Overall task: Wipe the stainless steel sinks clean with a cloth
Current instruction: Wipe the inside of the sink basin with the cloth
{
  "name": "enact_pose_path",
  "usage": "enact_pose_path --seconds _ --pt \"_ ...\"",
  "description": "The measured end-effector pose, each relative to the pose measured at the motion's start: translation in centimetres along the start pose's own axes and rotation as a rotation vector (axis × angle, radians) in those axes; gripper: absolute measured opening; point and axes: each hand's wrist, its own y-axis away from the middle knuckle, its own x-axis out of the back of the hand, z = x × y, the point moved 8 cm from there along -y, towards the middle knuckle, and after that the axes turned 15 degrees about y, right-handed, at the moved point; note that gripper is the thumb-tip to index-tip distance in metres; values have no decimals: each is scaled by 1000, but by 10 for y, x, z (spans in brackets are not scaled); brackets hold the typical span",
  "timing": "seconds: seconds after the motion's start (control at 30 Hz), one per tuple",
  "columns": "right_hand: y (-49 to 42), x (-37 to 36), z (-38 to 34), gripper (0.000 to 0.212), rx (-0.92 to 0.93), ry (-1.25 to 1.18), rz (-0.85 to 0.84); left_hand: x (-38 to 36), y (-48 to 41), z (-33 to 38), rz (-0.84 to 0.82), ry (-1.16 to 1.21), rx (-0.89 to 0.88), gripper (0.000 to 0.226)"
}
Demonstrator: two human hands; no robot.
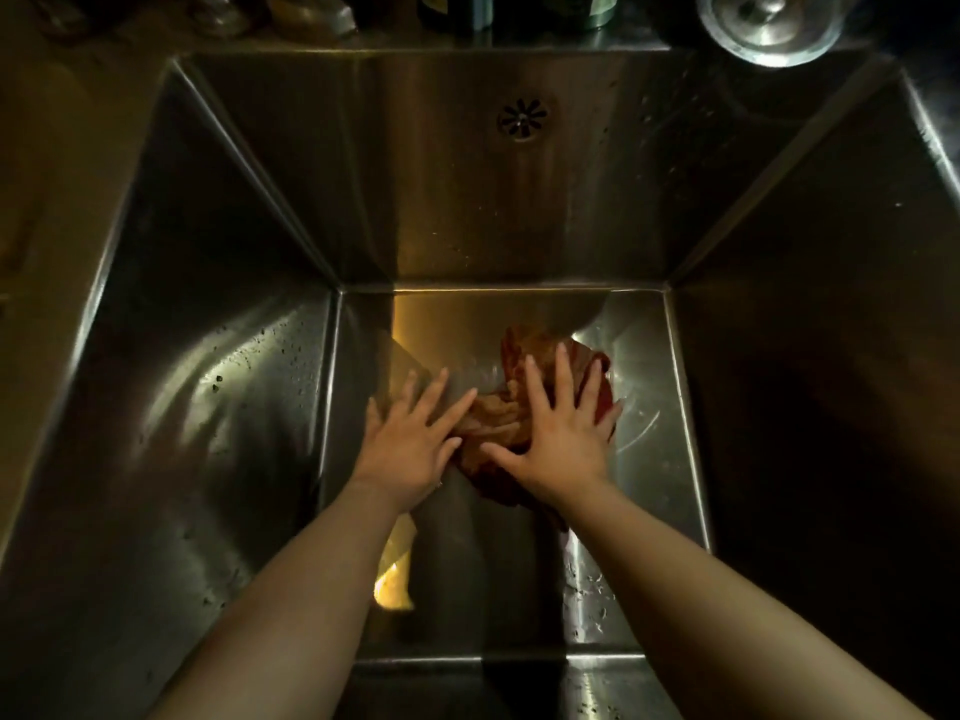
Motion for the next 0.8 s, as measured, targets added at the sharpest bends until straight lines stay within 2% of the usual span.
enact_pose_path --seconds 0.17,0.37,0.43,0.8 --pt "-6 -21 -7 109 -10 9 -75 -2 -4 -9 -21 4 48 57" --pt "-19 -21 5 69 31 -36 -41 -15 -19 -15 -81 8 82 62" --pt "-20 -21 5 62 39 -30 -37 -20 -20 -18 -104 10 106 64" --pt "-6 -10 31 62 146 -95 -54 -25 -19 -18 -121 6 128 67"
